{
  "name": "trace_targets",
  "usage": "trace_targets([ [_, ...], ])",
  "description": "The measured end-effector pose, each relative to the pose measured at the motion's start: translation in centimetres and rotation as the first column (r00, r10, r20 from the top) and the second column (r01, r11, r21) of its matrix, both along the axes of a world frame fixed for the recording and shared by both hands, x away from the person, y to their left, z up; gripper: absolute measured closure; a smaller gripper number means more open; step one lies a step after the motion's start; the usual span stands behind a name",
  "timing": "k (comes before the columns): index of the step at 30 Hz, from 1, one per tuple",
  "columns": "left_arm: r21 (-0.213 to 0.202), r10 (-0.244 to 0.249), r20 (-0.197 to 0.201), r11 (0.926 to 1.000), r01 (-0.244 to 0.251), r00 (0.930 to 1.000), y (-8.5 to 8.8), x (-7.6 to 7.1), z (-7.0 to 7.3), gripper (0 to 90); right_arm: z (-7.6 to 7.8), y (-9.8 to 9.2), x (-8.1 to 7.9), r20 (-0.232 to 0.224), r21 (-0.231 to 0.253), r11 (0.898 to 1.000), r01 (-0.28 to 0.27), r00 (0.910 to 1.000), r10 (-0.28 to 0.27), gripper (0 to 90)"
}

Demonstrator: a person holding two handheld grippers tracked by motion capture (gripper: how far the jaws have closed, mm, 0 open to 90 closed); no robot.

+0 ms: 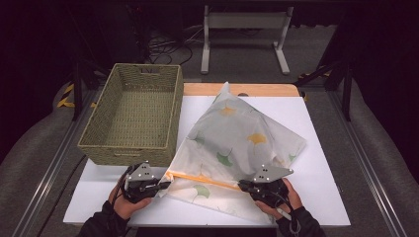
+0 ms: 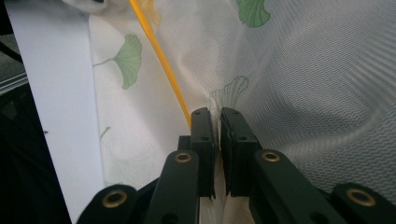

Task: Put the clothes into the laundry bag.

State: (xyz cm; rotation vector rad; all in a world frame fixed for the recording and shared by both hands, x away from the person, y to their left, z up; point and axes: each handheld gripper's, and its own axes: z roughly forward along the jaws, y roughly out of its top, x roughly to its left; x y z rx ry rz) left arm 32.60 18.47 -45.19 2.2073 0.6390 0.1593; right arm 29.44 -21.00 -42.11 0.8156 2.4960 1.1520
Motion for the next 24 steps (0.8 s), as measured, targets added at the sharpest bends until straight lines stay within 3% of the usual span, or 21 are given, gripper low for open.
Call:
trace_targets([
  [5, -0.007, 0.000, 0.000, 1.0000, 0.000, 1.0000, 0.2, 0.1, -0.2, 84.2, 0.7, -0.2, -0.4, 0.043, 0.052, 0.999, -0.006, 0.9991, 0.004, 74.4],
  [6, -0.009, 0.002, -0.006, 1.0000, -0.002, 1.0000, 0.1, 0.0, -0.2, 84.3, 1.0, -0.2, -0.5, 0.072, 0.096, 0.995, -0.022, 0.9973, 0.015, 68.4],
  [13, -0.017, 0.009, -0.014, 0.9998, -0.009, 0.9999, -0.1, -0.1, -0.5, 83.6, 2.0, 0.0, -0.8, 0.115, 0.147, 0.989, -0.009, 0.9933, -0.008, 67.1],
  [17, -0.003, 0.007, -0.006, 1.0000, -0.007, 1.0000, -0.2, -0.1, -0.7, 84.0, 2.6, 0.8, -0.8, 0.143, 0.146, 0.989, -0.020, 0.9897, -0.001, 71.2],
  [24, -0.018, -0.001, -0.009, 0.9998, 0.001, 1.0000, -0.2, -0.2, -0.8, 83.3, 2.9, 2.4, -0.5, 0.153, 0.143, 0.989, -0.041, 0.9880, 0.019, 71.5],
])
